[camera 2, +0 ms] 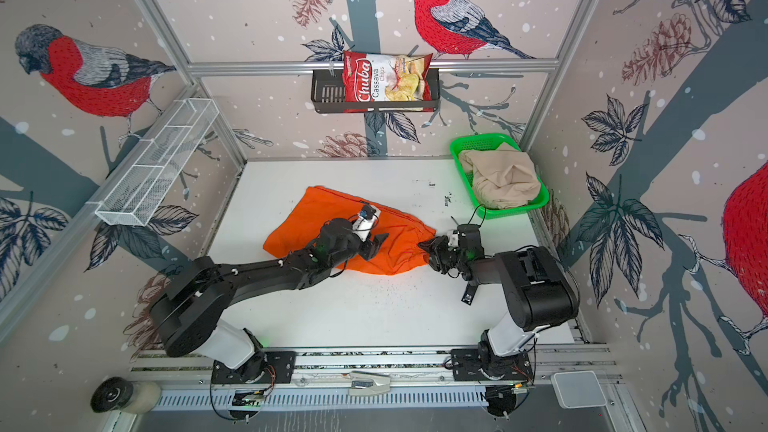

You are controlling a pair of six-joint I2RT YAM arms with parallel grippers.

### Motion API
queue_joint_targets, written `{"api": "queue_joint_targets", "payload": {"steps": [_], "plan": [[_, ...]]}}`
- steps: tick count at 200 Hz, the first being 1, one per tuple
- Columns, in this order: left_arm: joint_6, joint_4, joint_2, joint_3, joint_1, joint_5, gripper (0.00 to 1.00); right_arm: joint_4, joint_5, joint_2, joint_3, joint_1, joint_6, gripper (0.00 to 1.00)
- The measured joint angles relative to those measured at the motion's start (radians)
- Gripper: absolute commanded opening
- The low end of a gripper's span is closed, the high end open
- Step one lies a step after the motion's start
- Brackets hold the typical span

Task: Fold and stack the shorts

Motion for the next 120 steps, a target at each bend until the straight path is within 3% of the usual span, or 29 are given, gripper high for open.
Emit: {"api": "queue_joint_targets", "payload": {"steps": [65,120], "plan": [[-0.251,-0.252,-0.081,0.015,0.285,-0.023,0.6,-0.296,0.089,-0.09,0.108,0.005,-0.18,0.26],[-0.32,-0.372,-0.066,0.02,0.432,0.047,0.62,-0.571,0.174,-0.133,0.29,0.005,-0.348,0.24]]}}
